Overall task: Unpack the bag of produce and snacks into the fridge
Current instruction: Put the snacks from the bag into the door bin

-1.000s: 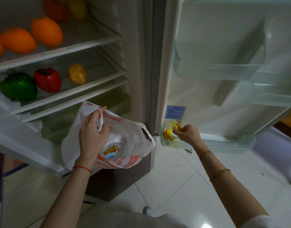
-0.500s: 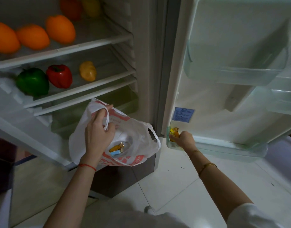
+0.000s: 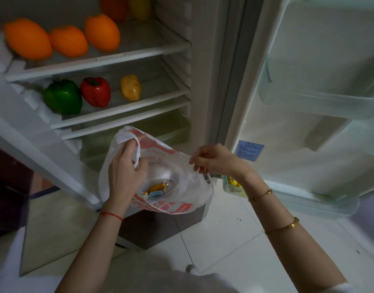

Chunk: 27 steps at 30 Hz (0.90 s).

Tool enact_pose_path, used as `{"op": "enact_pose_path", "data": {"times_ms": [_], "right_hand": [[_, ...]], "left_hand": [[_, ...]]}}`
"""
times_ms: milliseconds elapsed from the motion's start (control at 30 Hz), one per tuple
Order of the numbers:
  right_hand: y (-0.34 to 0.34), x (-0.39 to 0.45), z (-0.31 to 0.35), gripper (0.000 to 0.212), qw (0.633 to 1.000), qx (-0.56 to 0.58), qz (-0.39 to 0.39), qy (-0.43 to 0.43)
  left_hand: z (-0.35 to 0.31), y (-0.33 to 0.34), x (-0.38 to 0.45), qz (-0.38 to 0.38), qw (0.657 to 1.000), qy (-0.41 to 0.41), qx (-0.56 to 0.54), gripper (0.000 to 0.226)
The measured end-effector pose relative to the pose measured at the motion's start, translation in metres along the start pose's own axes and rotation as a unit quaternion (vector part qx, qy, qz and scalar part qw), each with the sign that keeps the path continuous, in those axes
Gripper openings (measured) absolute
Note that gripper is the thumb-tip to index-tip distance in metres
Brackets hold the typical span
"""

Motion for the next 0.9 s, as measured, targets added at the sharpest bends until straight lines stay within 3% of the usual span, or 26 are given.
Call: {"op": "enact_pose_path", "data": {"times_ms": [133,333,500,700,800,900], "right_hand": [[0.068,0.044,0.003,0.016,0.990,-0.127,0.051,-0.027],[0.159,0.106,-0.031,0.045,0.945,-0.299,0.128,-0.028],[0.197,0.140,-0.067,0.051,0.930,-0.334,0.151,-0.014],[0.238,0.188,-0.117,0.046,0.917,-0.382,0.114,-0.005],[0.241,0.183,-0.109,0.048,0.906,-0.407,0.112,-0.016],[0.236,0.171,-0.094,0.051,0.901,-0.418,0.110,-0.040]], "left_hand": [[0.015,-0.014,-0.004,-0.004,0.999,-0.008,0.033,0.017],[0.019,-0.028,-0.008,-0.008,0.998,-0.008,0.070,0.016],[0.025,-0.033,-0.009,-0.013,0.997,-0.026,0.065,0.018],[0.025,-0.032,-0.008,-0.007,0.999,-0.038,0.029,0.020],[0.029,-0.030,-0.008,0.007,0.999,-0.044,0.028,0.014],[0.032,-0.028,-0.007,0.020,0.998,-0.051,0.027,0.024]]}}
Point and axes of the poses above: each hand's wrist, its own x-axis towards the middle knuckle, its own y-axis out of the palm, z = x × y, the point moved 3 cm from there along x, towards the middle knuckle, and after that the axes turned 2 degrees about -z, right-handed, at the moved point
